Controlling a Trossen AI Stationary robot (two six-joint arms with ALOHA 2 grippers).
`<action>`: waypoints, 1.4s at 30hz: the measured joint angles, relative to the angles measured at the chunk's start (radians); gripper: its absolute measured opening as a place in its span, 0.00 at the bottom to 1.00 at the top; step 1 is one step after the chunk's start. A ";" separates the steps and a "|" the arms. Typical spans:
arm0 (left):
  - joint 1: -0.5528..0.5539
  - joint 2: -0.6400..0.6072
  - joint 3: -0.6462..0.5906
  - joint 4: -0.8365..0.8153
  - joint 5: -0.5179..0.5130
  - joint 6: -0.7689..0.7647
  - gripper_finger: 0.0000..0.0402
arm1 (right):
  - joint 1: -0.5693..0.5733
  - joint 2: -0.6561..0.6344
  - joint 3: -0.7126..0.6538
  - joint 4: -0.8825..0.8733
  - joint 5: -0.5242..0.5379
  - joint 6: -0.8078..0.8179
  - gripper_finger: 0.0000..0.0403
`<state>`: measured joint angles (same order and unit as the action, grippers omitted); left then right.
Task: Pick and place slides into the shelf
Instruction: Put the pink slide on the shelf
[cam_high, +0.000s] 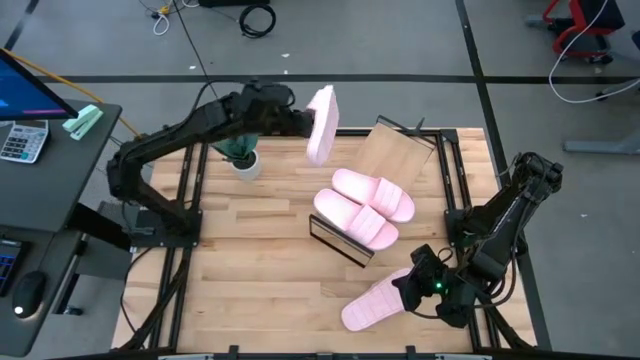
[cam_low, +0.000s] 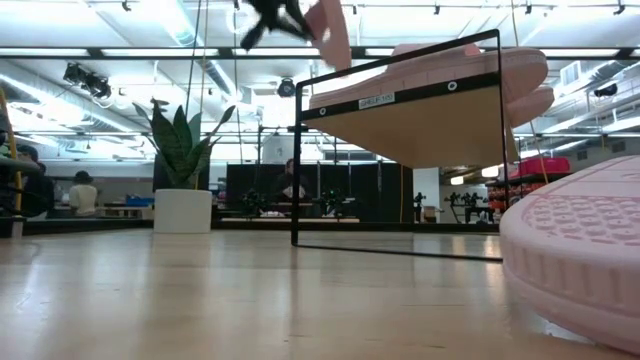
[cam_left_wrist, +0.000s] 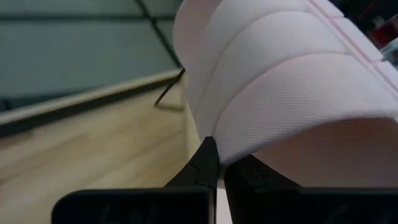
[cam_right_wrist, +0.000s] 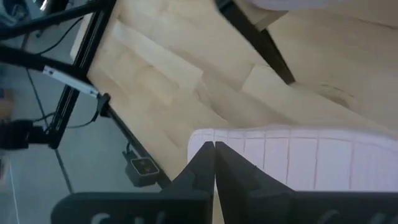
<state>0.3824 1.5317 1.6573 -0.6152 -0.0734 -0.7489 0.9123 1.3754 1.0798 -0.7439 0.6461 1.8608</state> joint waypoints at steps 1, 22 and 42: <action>0.017 0.012 0.000 -0.018 0.026 0.000 0.03 | 0.000 0.000 0.000 0.009 0.000 -0.021 0.05; 0.055 0.403 0.510 -0.419 0.118 -0.059 0.03 | 0.000 -0.009 0.000 -0.066 -0.117 -0.302 0.04; -0.081 0.423 0.510 -0.304 -0.294 -0.079 0.03 | -0.025 -0.009 0.141 -0.141 0.510 -0.516 0.04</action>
<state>0.3011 1.9545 2.1670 -0.9190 -0.3670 -0.8276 0.8876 1.3663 1.2210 -0.8852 1.1557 1.3445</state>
